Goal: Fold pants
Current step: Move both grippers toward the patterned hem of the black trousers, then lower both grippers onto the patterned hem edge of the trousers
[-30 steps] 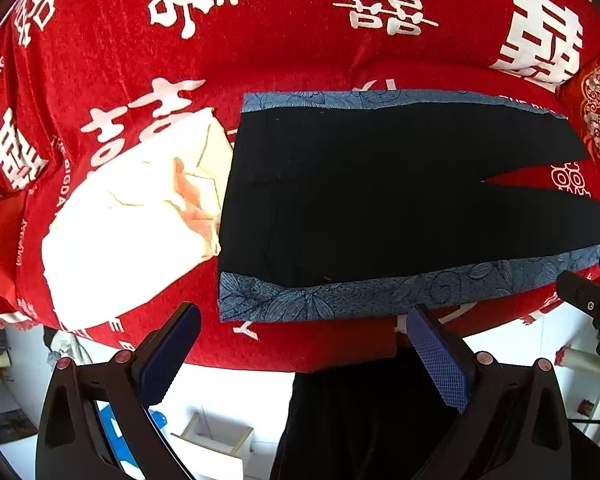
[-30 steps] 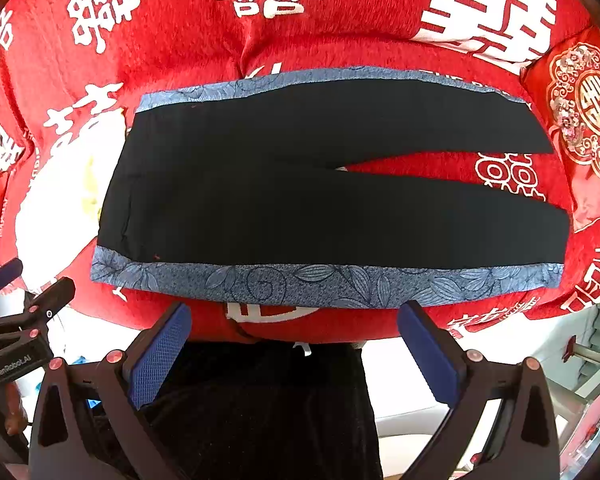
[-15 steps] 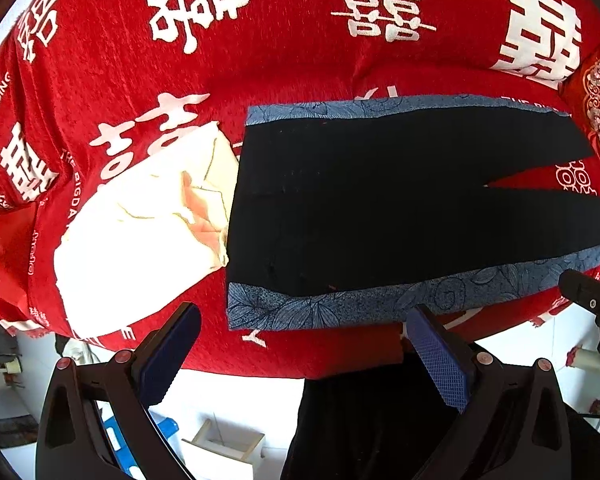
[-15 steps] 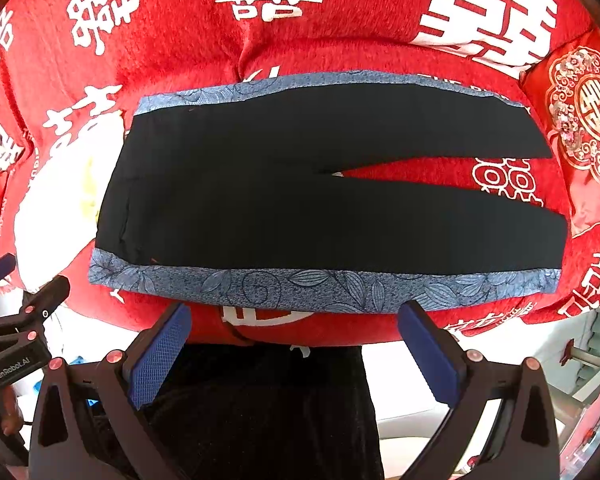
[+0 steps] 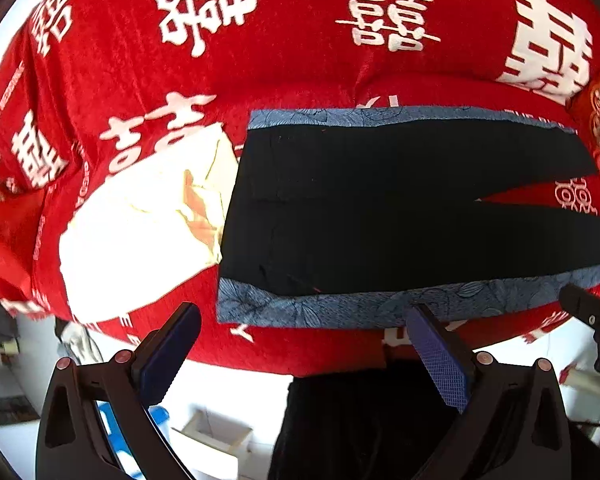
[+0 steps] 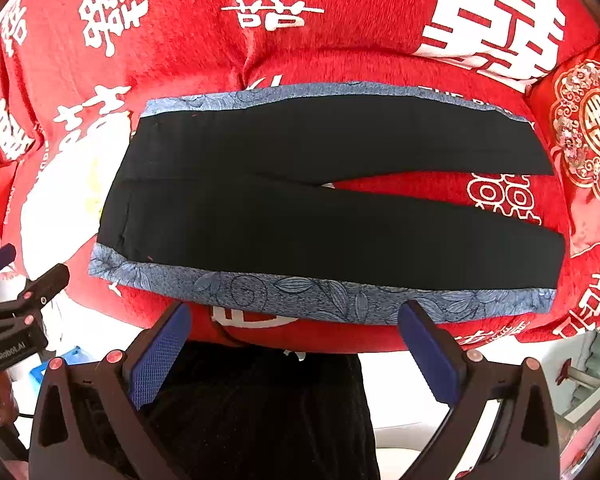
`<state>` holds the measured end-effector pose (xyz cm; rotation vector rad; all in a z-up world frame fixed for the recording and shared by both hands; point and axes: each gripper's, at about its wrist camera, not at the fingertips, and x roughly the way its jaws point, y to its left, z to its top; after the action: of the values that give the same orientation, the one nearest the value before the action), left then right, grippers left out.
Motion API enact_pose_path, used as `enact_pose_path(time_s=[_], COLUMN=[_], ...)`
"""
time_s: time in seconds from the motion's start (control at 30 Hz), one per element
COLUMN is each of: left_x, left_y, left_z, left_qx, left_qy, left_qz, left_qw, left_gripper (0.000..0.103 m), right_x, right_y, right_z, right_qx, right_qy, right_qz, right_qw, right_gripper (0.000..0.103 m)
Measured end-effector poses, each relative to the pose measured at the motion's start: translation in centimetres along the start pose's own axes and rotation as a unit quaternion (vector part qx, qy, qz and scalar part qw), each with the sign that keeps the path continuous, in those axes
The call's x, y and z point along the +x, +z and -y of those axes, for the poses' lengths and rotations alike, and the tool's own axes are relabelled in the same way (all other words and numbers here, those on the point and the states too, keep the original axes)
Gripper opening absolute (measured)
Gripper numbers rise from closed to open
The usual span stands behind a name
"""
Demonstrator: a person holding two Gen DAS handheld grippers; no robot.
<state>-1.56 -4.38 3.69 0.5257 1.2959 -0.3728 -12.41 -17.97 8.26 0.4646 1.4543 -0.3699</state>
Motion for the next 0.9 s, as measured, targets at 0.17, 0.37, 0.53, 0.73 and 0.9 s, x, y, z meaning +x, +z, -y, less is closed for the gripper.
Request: enact_pose_path(time_s=[0.17,0.37,0.53,0.73,0.9], left_x=[-0.3,-0.1,1.2,4.8,8.2], left_y=[-0.5,-1.1,-0.9,-0.5,-0.7], left_z=[0.8,1.3,1.2,0.2,-0.6], left_qx=[-0.036,-0.076,-0.055,-0.036,-0.029], left_qy=[0.012,0.006,-0.002,-0.008,-0.018], left_qz=[-0.007,-0.025,-0.024,-0.026,-0.033], left_qw=[0.9993,0.9968,0.9982,0.999,0.9989], left_gripper=[0.103,0.103,0.103,0.103,0.103], right_x=[0.0,1.0,1.9,4.2,7.2], right_y=[-0.2,0.1,0.3,0.6,0.3], right_z=[1.5,2.7,2.6,1.8,1.0], right_qx=[-0.017,-0.029,-0.019,-0.006,-0.006], right_qy=[0.005,0.01,0.001,-0.029,-0.049], right_qz=[-0.004,-0.012,-0.013,-0.007,-0.015], right_qw=[1.0,0.999,1.0,1.0,0.999], right_gripper=[0.103,0.103,0.103,0.103,0.103])
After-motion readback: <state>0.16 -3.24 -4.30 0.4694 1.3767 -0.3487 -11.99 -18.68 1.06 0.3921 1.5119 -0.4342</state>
